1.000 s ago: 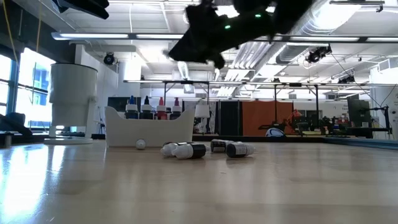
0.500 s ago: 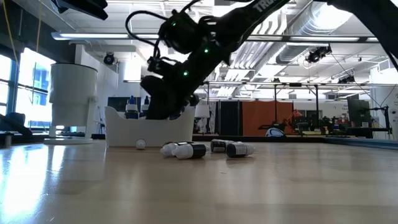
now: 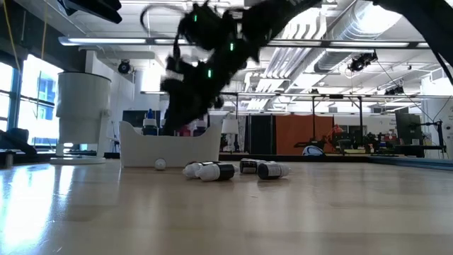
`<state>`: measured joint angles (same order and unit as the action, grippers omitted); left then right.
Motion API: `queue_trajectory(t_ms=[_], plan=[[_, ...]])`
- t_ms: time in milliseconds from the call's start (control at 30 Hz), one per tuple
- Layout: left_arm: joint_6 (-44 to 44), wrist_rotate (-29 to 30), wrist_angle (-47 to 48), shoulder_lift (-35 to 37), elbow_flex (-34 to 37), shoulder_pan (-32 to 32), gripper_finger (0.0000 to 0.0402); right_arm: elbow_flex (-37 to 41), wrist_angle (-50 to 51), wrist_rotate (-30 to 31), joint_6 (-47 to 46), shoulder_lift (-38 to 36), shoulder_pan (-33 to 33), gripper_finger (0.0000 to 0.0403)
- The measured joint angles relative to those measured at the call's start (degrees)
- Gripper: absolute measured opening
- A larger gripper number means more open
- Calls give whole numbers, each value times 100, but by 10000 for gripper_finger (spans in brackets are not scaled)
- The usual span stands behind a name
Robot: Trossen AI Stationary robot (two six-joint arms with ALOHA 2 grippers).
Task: Pick & Place food coloring
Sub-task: Put the small blue food coloring bottle into the white bin
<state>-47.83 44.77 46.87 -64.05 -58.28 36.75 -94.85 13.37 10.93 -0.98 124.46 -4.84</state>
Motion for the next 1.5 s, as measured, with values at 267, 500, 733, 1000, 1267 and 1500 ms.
queue_trajectory(t_ms=[267, 500, 733, 1000, 1267, 1500], plan=[[-49, -123, -4, 0, 0, 0, 158, -608, 2182, 17, 129, -989, 453, 129], [-549, -429, -85, -384, -9, 2, 158, 430, 3264, 556, -803, -2080, 770, 129], [-647, -198, -82, -1145, 0, -4, 158, 3228, -4, 547, -1539, -2566, 691, 130], [-652, -8, -608, -1952, 2, -4, 158, 4474, -1945, 565, -1705, -2372, 136, 122], [-1895, -81, -905, -2212, -8, -351, 158, 4505, -2318, 278, -1722, -1929, 81, 121], [-2146, -381, -702, -2214, -4, -810, 158, 4504, -2297, 438, -1717, -1783, 79, 121]])
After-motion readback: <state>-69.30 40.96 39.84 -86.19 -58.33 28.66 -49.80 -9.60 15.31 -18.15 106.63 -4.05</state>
